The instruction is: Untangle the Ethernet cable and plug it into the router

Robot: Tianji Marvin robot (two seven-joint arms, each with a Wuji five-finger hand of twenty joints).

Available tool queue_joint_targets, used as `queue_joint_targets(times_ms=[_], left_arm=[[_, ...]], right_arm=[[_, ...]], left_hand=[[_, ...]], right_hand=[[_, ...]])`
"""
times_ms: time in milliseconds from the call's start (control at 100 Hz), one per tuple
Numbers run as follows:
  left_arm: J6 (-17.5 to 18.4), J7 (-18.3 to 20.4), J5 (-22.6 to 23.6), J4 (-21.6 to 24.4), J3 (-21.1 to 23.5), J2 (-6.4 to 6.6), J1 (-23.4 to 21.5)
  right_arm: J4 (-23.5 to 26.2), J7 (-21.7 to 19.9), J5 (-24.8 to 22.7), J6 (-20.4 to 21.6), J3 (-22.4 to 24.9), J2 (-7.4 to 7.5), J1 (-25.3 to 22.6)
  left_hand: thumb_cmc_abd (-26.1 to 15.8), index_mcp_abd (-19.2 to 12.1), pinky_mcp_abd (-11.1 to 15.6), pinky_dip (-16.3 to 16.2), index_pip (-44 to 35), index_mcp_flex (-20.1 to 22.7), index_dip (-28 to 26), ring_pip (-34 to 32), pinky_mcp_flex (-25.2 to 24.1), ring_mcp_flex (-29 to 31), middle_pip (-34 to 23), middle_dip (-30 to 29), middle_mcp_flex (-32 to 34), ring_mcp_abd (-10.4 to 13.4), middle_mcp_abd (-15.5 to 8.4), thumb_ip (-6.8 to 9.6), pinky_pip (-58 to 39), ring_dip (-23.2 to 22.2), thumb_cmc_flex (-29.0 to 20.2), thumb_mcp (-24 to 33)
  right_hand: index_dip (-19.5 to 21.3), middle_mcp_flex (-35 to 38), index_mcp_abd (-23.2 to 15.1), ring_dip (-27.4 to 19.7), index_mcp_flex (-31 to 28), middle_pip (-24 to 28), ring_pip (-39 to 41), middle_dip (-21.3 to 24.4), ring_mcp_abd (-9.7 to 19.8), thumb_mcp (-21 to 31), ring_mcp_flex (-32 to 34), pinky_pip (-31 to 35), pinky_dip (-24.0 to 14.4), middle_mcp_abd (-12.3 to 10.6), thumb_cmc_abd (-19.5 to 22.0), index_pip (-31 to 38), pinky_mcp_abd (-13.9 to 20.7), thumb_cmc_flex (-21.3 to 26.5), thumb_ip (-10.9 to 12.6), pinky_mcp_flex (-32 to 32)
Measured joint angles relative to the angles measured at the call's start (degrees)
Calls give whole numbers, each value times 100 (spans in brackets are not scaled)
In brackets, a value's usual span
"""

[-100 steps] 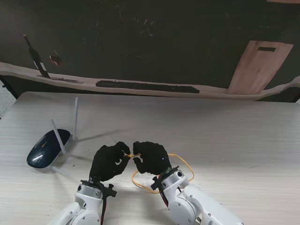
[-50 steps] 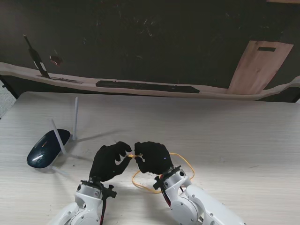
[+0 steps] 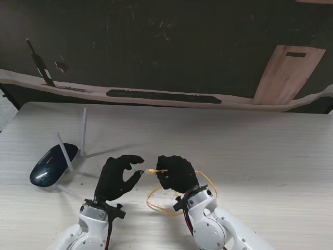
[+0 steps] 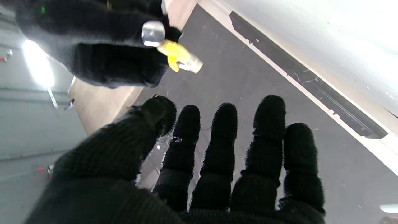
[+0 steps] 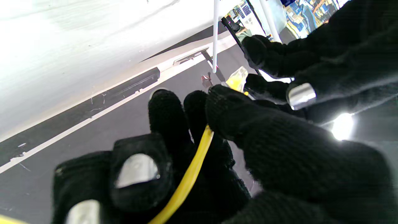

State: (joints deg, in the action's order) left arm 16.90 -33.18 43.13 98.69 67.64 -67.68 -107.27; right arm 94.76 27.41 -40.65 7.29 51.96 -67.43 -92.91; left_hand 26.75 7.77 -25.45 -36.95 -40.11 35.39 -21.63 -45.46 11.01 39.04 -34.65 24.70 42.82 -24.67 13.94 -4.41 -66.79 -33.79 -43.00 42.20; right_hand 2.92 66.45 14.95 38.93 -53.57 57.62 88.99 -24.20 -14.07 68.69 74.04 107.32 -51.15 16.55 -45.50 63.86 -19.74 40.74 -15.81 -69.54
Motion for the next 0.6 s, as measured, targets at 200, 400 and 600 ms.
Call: queue_joint_targets(times_ms=[200,400,600], left_arm=[[121,550,-2,3,59,128,1],[202,585,-21,-34,-1,169,52],[246,603,-12,-113,-111,175,159]], right_arm=[[135,-125,109,20,102,-3,-124],[237,-363,312,98,150,7,-191],[292,-619,551,97,126,28,-195]], left_hand=[[-113,-7,9,117,417,-6,51,334,-110,-205,182,-76,-241,6,-3,70,171,81,275,169],[-95,-7,10,143,435,-7,51,356,-94,-206,206,-77,-249,34,-9,72,172,82,271,198],[142,-145,45,143,-2,1,52,231,275,317,120,61,393,48,-81,-25,107,200,-457,90]], right_hand=[[3,0,3,42,5,29,76,-40,0,-55,0,4,-28,-2,68,-1,0,0,-1,-2],[3,0,3,57,5,81,232,-42,15,-62,0,5,-74,-11,70,-1,0,0,-1,-2],[3,0,3,112,5,90,283,-43,18,-65,0,6,-85,-13,75,-1,0,0,-1,-2]])
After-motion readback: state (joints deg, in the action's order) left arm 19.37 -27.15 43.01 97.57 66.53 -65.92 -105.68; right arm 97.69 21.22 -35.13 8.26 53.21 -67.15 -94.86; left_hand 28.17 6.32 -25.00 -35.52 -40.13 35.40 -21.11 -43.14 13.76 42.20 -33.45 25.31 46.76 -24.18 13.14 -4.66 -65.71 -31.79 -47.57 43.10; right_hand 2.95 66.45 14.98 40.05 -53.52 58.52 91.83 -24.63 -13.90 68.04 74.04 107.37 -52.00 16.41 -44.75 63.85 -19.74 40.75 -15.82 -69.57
